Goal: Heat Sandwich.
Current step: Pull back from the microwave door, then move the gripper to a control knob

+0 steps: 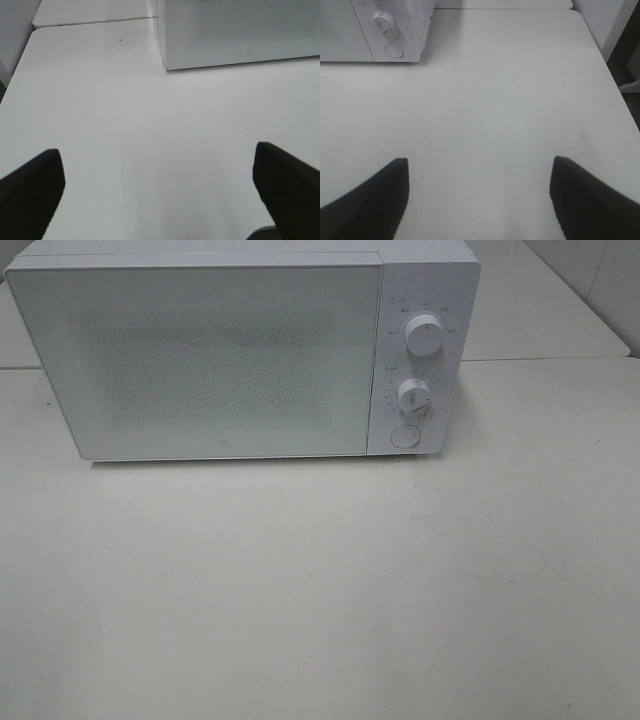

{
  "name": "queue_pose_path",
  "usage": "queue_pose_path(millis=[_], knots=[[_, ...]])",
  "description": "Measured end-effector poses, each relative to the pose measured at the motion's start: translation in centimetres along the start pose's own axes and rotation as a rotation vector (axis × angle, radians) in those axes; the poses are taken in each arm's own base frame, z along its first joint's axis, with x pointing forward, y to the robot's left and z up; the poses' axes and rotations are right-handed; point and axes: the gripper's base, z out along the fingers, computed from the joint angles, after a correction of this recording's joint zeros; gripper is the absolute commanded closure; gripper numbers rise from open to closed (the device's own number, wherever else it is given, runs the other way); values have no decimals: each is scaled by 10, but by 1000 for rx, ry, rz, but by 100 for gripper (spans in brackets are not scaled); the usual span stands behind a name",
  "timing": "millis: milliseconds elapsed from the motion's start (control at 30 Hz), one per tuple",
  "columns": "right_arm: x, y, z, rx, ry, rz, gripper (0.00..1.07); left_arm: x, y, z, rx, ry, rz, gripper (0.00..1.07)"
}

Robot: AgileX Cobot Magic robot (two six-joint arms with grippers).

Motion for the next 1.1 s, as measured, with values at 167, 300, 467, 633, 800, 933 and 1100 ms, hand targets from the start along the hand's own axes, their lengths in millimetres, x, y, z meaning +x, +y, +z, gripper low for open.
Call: queue_pose_path(millis=[167,300,467,633,800,933,1100], knots=[[0,0,0,0,0,0,32,0,0,0,0,0,0,9],[0,0,0,0,-1,0,32,0,0,0,0,0,0,9],[-14,0,-4,-1,-20,1,32,0,0,0,0,0,0,9],[-32,2,6,-5,-37,-4,32,0,0,0,0,0,0,9],[-49,3,23,-9,-30,-6,32,0,0,0,0,0,-1,9],[-58,5,35,-11,-21,-10,32,0,0,0,0,0,-1,9],[-71,7,60,-15,23,-17,32,0,0,0,0,0,-1,9]])
